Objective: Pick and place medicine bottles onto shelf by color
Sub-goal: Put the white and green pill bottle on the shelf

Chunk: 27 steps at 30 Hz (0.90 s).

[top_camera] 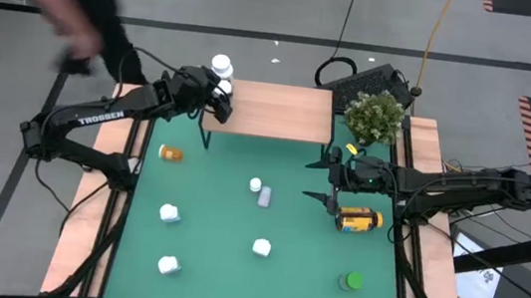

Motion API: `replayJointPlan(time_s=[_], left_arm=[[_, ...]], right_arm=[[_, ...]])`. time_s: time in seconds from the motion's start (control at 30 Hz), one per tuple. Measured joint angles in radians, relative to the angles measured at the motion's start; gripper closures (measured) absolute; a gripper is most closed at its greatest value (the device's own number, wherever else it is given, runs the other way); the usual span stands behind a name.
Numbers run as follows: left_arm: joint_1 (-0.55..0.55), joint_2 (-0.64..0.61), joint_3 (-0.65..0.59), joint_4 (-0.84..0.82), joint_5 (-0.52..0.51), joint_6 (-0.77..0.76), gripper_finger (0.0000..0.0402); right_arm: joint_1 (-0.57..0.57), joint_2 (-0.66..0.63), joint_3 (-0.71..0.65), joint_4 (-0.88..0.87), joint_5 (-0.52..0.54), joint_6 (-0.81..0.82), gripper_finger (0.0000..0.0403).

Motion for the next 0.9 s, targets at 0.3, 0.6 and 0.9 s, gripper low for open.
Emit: replayJointPlan(time_s=[0.3, 0.6, 0.9], left_arm=[[0.037, 0.000, 0.000, -0.001, 0.003, 0.010, 0.0162], [0.045, 0.002, -0.002, 0.009, 0.003, 0.001, 0.0125], [0.044, 0.009, -0.003, 0.010, 0.003, 0.017, 0.0064]], right_arm=[[0.000, 0.000, 0.000, -0.006, 0.000, 0.003, 0.0051], [0.000, 0.000, 0.000, -0.013, 0.000, 0.005, 0.0051], [0.000, 0.000, 0.000, -0.013, 0.000, 0.006, 0.0051]])
